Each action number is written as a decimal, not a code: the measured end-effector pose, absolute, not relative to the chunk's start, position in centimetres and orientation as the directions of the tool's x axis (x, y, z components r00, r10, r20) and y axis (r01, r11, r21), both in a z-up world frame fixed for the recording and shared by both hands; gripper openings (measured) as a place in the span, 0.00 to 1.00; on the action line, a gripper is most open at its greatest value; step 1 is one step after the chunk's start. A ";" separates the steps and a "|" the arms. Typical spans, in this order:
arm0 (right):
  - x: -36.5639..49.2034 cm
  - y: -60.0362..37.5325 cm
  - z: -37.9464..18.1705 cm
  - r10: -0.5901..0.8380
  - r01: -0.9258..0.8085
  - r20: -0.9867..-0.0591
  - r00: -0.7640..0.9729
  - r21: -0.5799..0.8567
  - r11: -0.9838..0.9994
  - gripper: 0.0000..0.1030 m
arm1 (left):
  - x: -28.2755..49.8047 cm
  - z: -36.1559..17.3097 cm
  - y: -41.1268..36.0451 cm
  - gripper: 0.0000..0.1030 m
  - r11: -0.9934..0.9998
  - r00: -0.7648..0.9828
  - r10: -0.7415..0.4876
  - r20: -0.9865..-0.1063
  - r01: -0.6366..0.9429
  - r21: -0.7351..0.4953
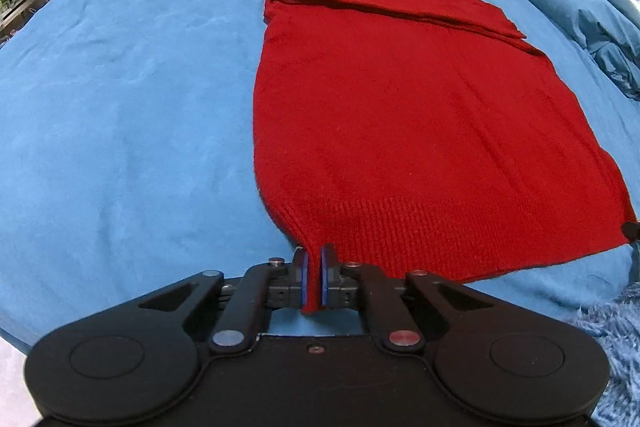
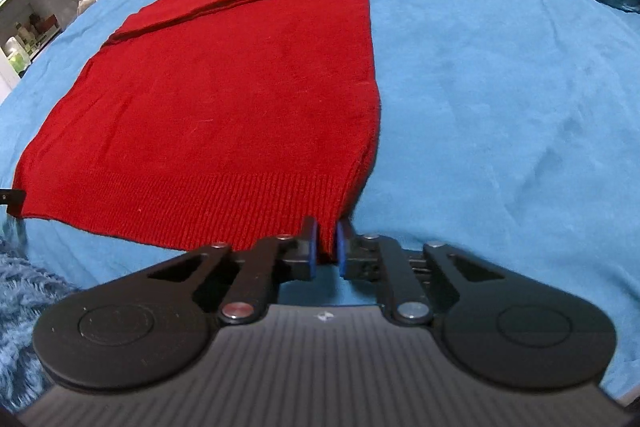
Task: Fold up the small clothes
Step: 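Grasp the sweater hem with both tools, then lift the hem with both tools and fold it toward the collar, then open both tools and release the folded hem onto the sweater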
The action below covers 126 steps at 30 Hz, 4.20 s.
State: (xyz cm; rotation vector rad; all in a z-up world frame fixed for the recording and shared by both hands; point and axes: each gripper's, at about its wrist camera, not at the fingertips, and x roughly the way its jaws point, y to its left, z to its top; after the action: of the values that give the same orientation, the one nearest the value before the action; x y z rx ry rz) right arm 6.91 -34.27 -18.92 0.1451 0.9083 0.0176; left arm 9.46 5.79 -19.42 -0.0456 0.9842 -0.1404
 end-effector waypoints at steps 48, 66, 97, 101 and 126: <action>47.6 -39.7 -12.6 0.113 0.056 -0.534 0.838 0.290 0.956 0.19 | 46.7 -13.5 7.7 0.05 0.924 0.818 -0.086 -0.568 -0.149 -0.353; 46.9 -37.6 -16.6 0.130 -0.009 -0.463 0.877 0.255 0.967 0.83 | 43.2 -14.3 6.0 0.71 0.973 0.867 -0.103 -0.488 -0.014 -0.229; 39.7 -40.3 -12.4 0.083 -0.011 -0.618 0.782 0.120 0.993 0.88 | 38.4 -12.7 -1.8 1.00 0.997 0.734 -0.077 -0.675 0.061 -0.047; 38.9 -40.1 -15.2 0.067 0.019 -0.650 0.757 0.124 0.992 0.88 | 39.2 -14.1 -6.1 1.00 0.993 0.689 -0.106 -0.717 0.107 -0.045; 37.7 -38.0 -22.1 0.040 0.150 -0.622 0.782 0.250 0.957 0.29 | 43.3 -19.8 -9.6 1.00 0.991 0.560 -0.111 -0.821 0.119 -0.053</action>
State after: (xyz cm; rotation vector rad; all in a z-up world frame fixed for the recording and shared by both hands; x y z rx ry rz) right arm 37.73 -38.04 -22.05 0.2956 0.6727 -0.0602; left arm 43.26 -9.55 -19.79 0.0093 0.9665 -0.1355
